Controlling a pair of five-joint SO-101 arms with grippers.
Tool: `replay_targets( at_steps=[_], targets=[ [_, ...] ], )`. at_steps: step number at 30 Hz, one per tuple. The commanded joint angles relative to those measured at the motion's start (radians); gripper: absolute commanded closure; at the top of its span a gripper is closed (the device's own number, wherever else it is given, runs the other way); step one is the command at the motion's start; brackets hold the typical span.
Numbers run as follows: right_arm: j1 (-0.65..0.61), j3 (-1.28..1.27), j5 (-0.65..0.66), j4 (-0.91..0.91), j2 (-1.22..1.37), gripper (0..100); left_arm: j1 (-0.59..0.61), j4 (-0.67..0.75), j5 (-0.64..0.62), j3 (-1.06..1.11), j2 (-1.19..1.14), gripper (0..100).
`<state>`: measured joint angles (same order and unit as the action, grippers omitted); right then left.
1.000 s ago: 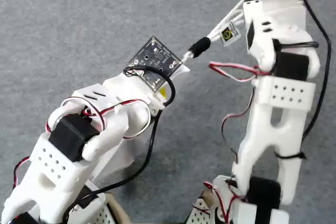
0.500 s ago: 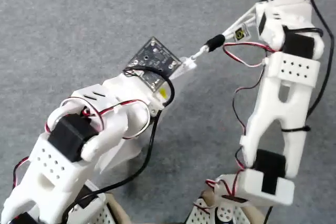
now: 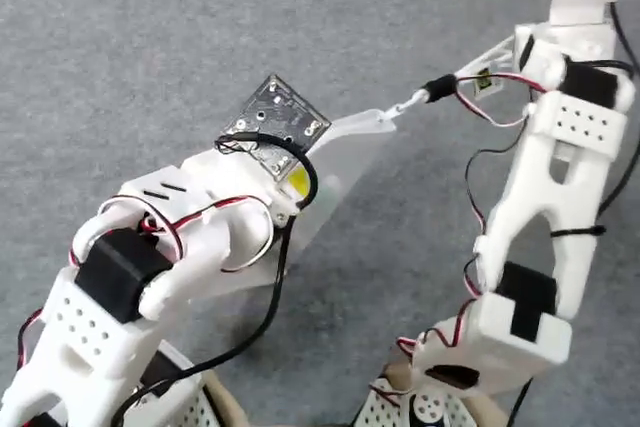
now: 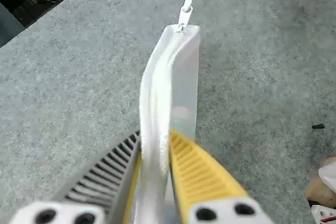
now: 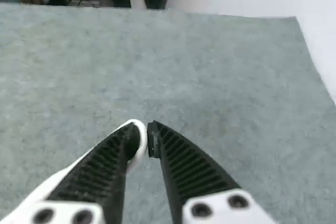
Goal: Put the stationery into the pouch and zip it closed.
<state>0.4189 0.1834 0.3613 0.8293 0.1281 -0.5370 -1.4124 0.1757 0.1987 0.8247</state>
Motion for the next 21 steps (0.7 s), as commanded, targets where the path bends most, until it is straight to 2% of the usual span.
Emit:
replay_targets(
  at_steps=[1,9,15,21],
  targets=[
    [0.121,0.076,0.005,-0.055,0.019,98.7,0.044,-0.026,-0.012,-0.012,0.048,97],
    [0.19,0.073,0.005,-0.077,0.053,98.7,0.061,-0.023,-0.012,-0.012,0.048,97],
    [0.184,0.073,-0.002,-0.066,0.025,98.7,0.061,-0.02,-0.012,-0.01,0.048,97],
    [0.127,0.074,0.0,0.046,-0.051,95.9,0.061,-0.02,-0.014,-0.004,0.038,97]
  ],
)
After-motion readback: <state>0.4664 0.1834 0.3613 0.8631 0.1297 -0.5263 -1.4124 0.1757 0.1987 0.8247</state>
